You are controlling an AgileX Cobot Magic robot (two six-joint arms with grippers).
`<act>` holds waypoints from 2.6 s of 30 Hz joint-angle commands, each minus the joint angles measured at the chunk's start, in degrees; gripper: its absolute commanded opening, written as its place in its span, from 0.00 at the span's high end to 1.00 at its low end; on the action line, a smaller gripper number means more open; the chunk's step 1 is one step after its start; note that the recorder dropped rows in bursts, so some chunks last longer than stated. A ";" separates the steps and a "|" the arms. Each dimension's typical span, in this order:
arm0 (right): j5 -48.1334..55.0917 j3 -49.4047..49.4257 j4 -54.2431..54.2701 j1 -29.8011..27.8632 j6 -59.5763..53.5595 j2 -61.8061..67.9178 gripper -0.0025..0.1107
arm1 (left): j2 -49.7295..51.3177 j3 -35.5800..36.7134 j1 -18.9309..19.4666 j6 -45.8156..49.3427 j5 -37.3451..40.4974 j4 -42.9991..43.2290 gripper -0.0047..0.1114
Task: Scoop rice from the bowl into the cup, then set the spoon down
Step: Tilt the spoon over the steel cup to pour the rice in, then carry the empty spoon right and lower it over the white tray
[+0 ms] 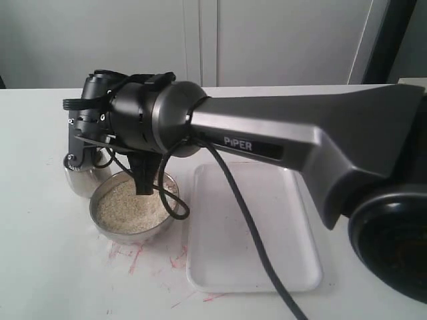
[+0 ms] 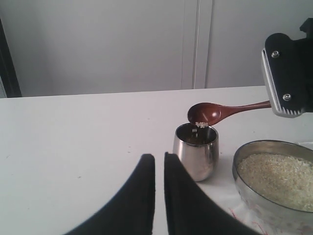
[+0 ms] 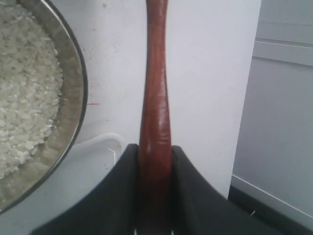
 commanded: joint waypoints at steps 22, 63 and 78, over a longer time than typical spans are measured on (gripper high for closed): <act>2.13 -0.25 -8.08 2.30 2.82 -0.36 0.98 | -0.24 -0.19 -0.07 -0.08 -0.27 -0.22 0.84; 15.99 -0.04 29.79 0.09 -0.41 -9.72 0.98 | -0.24 -0.19 -0.07 -0.08 -0.27 -0.22 0.84; 15.99 2.66 29.31 -1.90 -1.81 -15.37 0.98 | -0.24 -0.19 -0.07 -0.08 -0.27 -0.22 0.84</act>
